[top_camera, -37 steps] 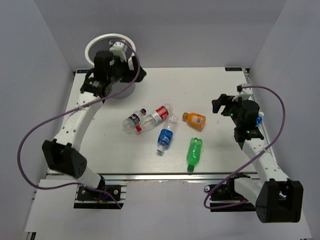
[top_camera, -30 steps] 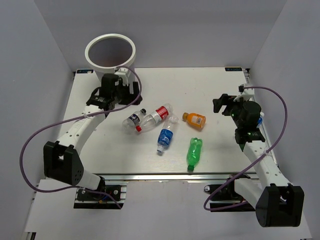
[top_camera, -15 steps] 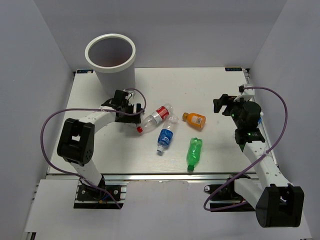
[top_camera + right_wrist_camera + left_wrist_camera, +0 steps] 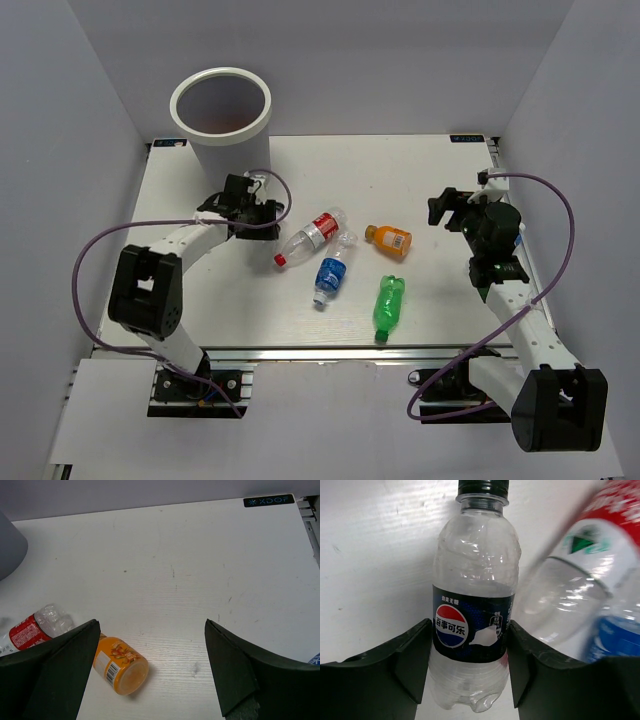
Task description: Put the plastic bottles in the bin
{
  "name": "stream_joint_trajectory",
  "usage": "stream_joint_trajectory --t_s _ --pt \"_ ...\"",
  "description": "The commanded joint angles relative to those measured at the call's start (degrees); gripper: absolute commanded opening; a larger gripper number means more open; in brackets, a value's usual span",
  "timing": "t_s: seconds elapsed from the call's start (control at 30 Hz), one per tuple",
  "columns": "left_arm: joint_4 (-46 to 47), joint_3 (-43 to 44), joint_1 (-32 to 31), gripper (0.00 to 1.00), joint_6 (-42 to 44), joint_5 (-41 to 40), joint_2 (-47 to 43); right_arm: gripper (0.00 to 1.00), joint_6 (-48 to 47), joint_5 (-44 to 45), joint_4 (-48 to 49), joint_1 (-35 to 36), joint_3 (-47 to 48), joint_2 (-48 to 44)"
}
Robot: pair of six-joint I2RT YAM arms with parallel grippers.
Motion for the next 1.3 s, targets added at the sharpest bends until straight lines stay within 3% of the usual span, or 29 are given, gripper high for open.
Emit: stream_joint_trajectory --t_s 0.0,0.1,0.27,0.47,0.7,0.8,0.83,0.87,1.07,1.27 --pt "1.85 6.27 -0.01 0.44 0.39 3.55 -9.86 0.89 -0.05 1.97 2.31 -0.17 1.1 -0.06" --pt "4.22 8.74 -0.1 0.41 0.05 6.1 -14.96 0.89 0.48 4.6 2.49 -0.17 1.01 -0.06" --pt "5.36 21.45 -0.01 0.41 0.04 9.54 -16.03 0.89 -0.39 4.61 2.58 -0.17 1.01 -0.59" --pt "7.03 34.13 0.77 0.43 -0.22 -0.63 -8.3 0.89 -3.12 3.91 1.79 -0.08 0.4 -1.03" --pt "2.73 52.5 9.38 0.53 -5.14 0.93 7.78 0.89 -2.6 1.55 -1.81 -0.17 2.41 -0.5" --pt "1.24 55.32 11.14 0.76 -4.09 1.71 10.95 0.89 -3.12 2.06 -7.17 -0.08 5.58 0.9" --pt "1.23 55.77 12.02 0.95 -4.17 1.98 11.31 0.89 -3.21 2.32 -7.96 -0.17 6.02 1.08" --pt "1.41 55.77 12.46 0.98 -4.61 2.15 11.31 0.89 -3.13 2.41 -8.14 -0.17 6.02 1.17" --pt "-0.08 56.48 13.96 0.98 -3.91 4.35 10.09 0.89 -2.25 5.31 -9.11 -0.08 6.29 1.61" --pt "-0.87 54.02 13.87 0.98 -4.26 11.81 6.57 0.89 -1.37 5.32 -9.82 -0.08 6.73 2.66"
